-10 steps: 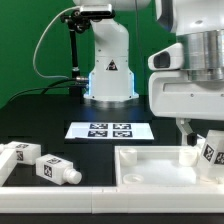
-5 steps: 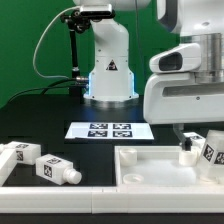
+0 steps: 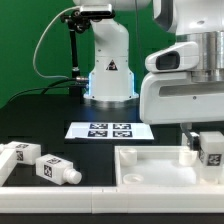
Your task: Assemble one leg
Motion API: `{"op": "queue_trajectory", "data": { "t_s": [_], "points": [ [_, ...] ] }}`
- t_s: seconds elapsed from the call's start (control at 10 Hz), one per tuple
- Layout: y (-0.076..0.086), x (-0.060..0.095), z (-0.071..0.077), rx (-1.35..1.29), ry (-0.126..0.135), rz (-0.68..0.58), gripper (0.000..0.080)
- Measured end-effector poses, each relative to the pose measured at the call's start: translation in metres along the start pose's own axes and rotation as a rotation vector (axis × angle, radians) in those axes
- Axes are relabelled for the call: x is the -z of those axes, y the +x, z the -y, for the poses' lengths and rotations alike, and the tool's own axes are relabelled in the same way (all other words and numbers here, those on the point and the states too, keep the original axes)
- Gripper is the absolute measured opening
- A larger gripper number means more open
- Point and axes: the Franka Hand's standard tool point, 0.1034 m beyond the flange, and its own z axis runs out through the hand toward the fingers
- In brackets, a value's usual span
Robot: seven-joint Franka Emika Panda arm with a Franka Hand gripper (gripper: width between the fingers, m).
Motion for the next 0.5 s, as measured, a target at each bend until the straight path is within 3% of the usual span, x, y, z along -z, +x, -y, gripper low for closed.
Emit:
{"op": "queue_trajectory", "data": {
  "t_s": [0.1, 0.5],
  "points": [
    [0.0001, 0.0, -0.0003, -0.066, 0.001, 0.0, 0.0285],
    [-0.0018, -0.0012, -0.0023, -0.627, 0.015, -0.036, 0.0285]
  ]
}}
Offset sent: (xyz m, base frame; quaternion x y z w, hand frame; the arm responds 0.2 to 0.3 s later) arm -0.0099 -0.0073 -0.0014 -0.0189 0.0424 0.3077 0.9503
